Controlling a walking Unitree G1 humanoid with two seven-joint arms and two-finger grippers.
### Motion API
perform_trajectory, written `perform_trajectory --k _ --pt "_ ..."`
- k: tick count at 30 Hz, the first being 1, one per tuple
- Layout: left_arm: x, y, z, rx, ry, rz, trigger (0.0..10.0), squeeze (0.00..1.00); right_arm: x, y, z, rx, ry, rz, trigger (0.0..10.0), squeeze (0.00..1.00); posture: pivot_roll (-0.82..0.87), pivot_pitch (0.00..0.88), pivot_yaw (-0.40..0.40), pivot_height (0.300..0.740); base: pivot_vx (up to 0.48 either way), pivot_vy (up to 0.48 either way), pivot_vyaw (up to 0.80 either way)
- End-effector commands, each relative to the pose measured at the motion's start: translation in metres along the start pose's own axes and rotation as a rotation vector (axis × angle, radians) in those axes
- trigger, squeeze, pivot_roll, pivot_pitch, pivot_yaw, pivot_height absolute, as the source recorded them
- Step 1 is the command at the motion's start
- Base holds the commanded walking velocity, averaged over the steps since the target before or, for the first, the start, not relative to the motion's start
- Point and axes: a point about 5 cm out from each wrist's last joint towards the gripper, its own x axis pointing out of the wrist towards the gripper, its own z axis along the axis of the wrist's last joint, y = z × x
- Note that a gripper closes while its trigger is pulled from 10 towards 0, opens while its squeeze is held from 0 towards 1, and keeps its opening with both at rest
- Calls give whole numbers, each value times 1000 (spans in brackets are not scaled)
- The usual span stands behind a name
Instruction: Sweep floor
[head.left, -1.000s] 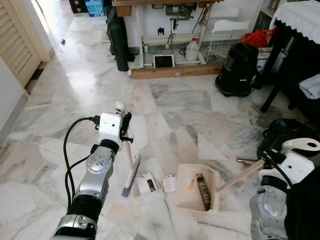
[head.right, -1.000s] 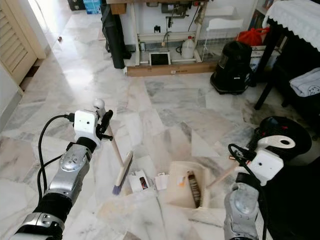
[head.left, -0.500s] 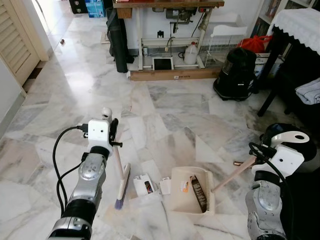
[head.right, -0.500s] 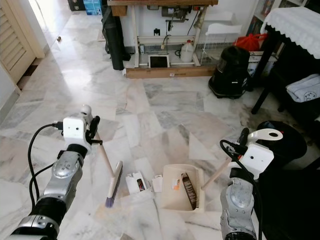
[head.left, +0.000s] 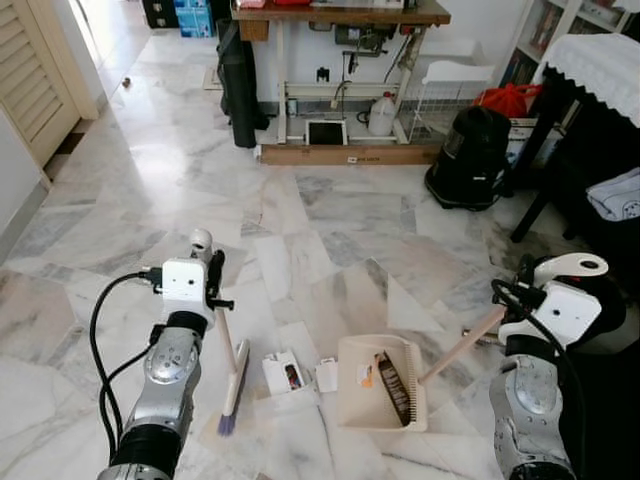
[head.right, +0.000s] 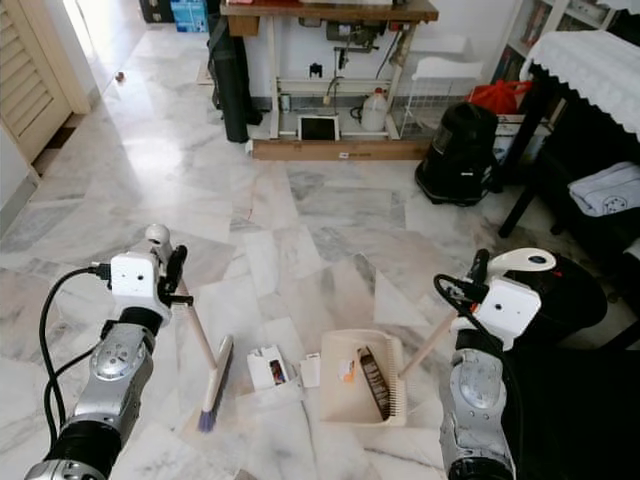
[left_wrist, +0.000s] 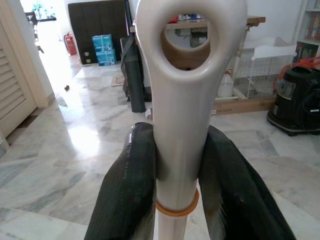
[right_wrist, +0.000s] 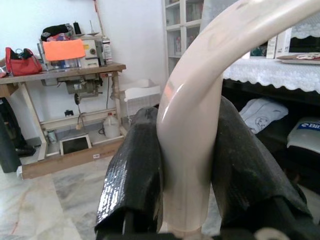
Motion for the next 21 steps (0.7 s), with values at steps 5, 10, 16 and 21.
perform_trajectory --k 5,10,16,21 --pt "9 0 16 30 -65 -28 10000 0 2 3 6 7 -30 4 10000 0 155 0 -27 740 0 0 173" --pt "10 -5 16 16 -64 -36 10000 0 -1 1 6 3 -34 6 10000 0 140 0 -30 740 0 0 443" --pt "0 -11 12 9 -62 -47 10000 0 -6 -8 5 -24 -19 32 10000 0 157 0 -50 740 0 0 438" --pt "-4 -9 8 28 -45 -50 10000 0 -7 -8 2 -31 -8 37 10000 0 173 0 -40 740 0 0 468"
